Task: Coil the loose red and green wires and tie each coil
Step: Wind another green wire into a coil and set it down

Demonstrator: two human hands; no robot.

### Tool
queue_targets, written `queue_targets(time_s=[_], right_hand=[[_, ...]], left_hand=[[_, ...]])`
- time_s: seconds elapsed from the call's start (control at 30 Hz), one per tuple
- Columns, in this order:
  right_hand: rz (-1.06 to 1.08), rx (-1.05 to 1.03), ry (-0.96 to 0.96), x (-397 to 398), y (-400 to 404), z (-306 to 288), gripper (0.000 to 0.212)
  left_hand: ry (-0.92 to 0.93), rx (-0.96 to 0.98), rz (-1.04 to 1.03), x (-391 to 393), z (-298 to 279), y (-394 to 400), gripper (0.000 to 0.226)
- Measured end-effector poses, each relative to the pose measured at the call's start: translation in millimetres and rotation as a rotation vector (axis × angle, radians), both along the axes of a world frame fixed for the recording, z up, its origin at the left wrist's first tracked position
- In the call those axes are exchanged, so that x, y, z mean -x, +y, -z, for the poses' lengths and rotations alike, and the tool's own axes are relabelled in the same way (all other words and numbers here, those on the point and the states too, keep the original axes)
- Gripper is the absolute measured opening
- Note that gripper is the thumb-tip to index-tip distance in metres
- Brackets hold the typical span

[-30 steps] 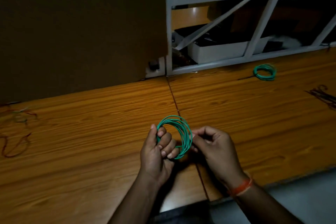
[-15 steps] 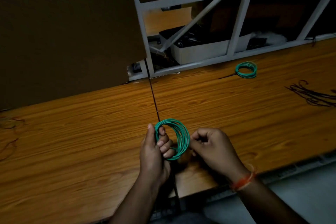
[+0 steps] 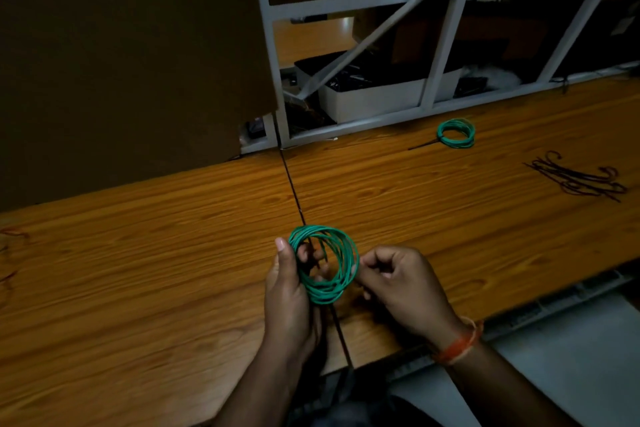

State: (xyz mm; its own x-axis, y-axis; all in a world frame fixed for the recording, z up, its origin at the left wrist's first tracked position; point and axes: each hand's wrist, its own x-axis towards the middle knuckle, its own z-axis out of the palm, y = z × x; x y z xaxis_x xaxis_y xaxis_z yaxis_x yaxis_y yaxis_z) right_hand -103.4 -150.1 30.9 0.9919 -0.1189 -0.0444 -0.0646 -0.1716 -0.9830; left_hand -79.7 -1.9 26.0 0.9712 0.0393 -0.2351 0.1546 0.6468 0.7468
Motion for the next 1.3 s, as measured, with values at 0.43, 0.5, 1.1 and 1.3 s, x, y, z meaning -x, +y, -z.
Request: queue_targets(time_s=[0.43,0.5,1.1,1.3], right_hand=[[-0.182,0.412,-0.16,-40.8,-56.9,17.2,0.011],[-0.108,0.327,-0.168,-50.1,-75.4,15.1,0.01],[0.211,0.231,-0.023,-121.9,-201.7,51.7,0.056],[0.305,0.298,0.044,-126.5,-229.4,60.7,0.055]], left_hand=[[0.224,0.106,-0.202,-36.5,15.6,-55.4,0.041],[0.243,0.118,-0.186,-44.7,16.1,-70.7,0.042],[0.175,-0.387,-0.04,-92.4,24.0,-261.7,0.044],[0.206,-0.324,0.012,-97.8,44.4,-295.8,0.034]])
